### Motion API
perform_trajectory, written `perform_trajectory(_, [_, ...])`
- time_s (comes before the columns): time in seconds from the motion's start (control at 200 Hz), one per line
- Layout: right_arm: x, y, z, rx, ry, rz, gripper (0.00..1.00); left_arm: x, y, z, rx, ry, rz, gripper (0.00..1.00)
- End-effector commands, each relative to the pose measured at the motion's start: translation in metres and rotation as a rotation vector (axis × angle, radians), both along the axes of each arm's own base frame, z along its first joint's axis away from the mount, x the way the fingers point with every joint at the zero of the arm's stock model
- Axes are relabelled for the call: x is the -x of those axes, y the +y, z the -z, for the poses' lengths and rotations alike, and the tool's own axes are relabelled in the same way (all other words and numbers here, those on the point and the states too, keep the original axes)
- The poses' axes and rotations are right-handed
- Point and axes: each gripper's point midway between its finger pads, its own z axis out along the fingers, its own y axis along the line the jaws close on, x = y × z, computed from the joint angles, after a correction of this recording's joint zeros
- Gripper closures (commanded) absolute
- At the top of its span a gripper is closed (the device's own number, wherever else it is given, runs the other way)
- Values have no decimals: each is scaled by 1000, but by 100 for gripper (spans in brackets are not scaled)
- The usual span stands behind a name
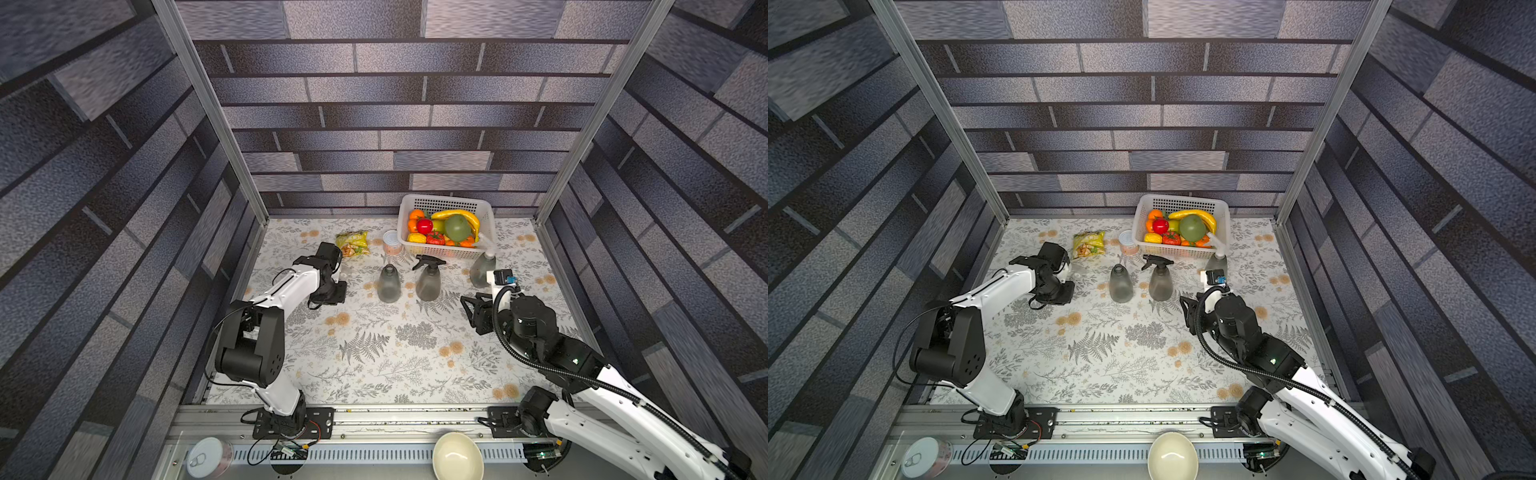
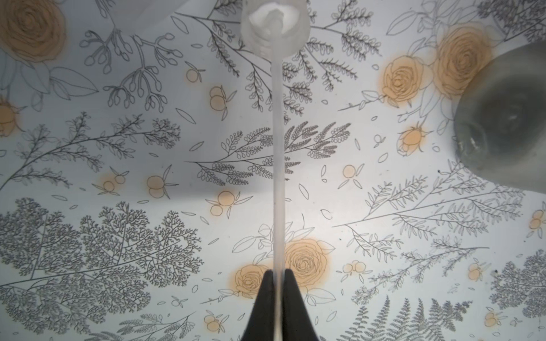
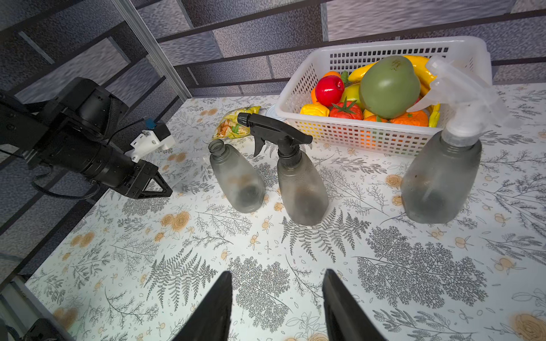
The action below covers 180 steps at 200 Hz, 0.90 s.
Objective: Attach spray nozzles to spray bottles
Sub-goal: Pick up the spray nozzle from the center of the board, then place the spray nozzle at the center of the board.
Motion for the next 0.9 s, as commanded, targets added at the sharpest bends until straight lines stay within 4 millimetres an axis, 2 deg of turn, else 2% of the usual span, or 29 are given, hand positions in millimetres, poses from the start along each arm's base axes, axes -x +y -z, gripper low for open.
perform_trajectory(0.0, [1, 1, -7, -25, -10, -4, 50, 22, -2, -17, 5, -26, -68, 95])
perform_trajectory(0.085, [1, 1, -7, -21, -9, -3, 50, 45, -21, -35, 32, -99, -59, 94])
perform_trajectory(0.2, [0, 0, -5, -7, -3, 1, 50, 89, -42, -56, 73, -192, -40, 92])
perform_trajectory(0.25, [0, 0, -5, -2, -3, 2, 50, 110, -54, -57, 118, -209, -21, 92])
perform_trajectory(0.346, [-1, 0, -6, 4, 0, 3, 50, 145, -66, -56, 134, -205, 30, 91])
perform_trajectory(0.471, [-3, 4, -7, -2, 4, -2, 50, 175, -100, -53, 194, -202, 126, 90])
perform_trajectory(0.576, [-4, 6, -5, -8, 15, 0, 50, 186, -136, -46, 232, -229, 195, 90])
perform_trajectory(0.636, [-4, 5, -5, -8, 18, 6, 50, 189, -163, -42, 267, -236, 240, 90])
perform_trajectory(0.731, [-3, 3, -5, -10, 24, 13, 50, 187, -193, -37, 285, -248, 310, 89])
perform_trajectory(0.781, [-2, 2, -6, -11, 26, 17, 50, 186, -204, -33, 291, -246, 347, 88])
perform_trajectory(0.897, [0, -2, -8, -6, 30, 21, 50, 175, -215, -18, 307, -221, 354, 84])
